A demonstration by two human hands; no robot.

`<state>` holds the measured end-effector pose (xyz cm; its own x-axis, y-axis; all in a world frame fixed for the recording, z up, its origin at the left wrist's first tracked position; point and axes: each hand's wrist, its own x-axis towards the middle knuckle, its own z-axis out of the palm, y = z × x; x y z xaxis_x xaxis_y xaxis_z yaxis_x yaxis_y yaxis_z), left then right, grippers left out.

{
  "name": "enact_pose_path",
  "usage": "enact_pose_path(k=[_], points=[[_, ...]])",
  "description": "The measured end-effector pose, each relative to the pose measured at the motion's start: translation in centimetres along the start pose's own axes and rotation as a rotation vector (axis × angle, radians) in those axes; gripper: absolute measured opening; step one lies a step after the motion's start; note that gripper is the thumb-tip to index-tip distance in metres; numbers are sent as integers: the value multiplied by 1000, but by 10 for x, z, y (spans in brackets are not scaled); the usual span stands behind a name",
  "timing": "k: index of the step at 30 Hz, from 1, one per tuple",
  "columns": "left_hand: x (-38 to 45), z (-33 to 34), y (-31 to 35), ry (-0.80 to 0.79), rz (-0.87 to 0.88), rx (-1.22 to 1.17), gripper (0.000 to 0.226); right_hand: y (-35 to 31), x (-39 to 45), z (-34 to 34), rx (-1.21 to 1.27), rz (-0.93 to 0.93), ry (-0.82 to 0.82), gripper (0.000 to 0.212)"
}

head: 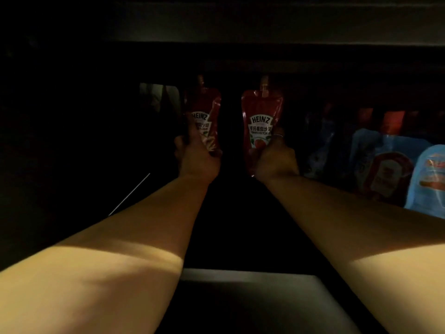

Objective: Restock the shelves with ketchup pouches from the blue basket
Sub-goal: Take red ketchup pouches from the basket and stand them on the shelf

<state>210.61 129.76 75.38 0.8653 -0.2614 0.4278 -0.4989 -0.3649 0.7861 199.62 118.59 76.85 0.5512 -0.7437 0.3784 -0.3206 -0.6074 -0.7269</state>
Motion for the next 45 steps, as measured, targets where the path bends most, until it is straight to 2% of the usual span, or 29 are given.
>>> enact_pose_path(k=[4, 9, 11, 16, 24, 31, 38, 42, 45], points=[[8, 4, -4, 9, 14, 18, 102, -5, 14, 20, 46, 37, 6, 68], [25, 12, -5, 1, 21, 19, 95, 0, 19, 39, 142, -52, 88, 55], [28, 14, -7, 23, -1, 45, 95, -5, 26, 43, 144, -58, 23, 52], [38, 18, -15, 56, 13, 85, 94, -11, 37, 58, -4, 21, -145, 69], [34, 10, -9, 117, 9, 40, 87, -7, 26, 44, 61, -21, -100, 72], [36, 10, -8, 115, -36, 50, 97, -9, 35, 40, 24, -1, -102, 42], [34, 6, -5, 144, -34, 49, 80, -7, 30, 40, 56, -27, -127, 69], [34, 6, -3, 178, -38, 78, 64, -6, 30, 44, 7, -117, -159, 56], [34, 6, -4, 156, -61, 94, 67, -7, 30, 45, -13, -144, -210, 52]])
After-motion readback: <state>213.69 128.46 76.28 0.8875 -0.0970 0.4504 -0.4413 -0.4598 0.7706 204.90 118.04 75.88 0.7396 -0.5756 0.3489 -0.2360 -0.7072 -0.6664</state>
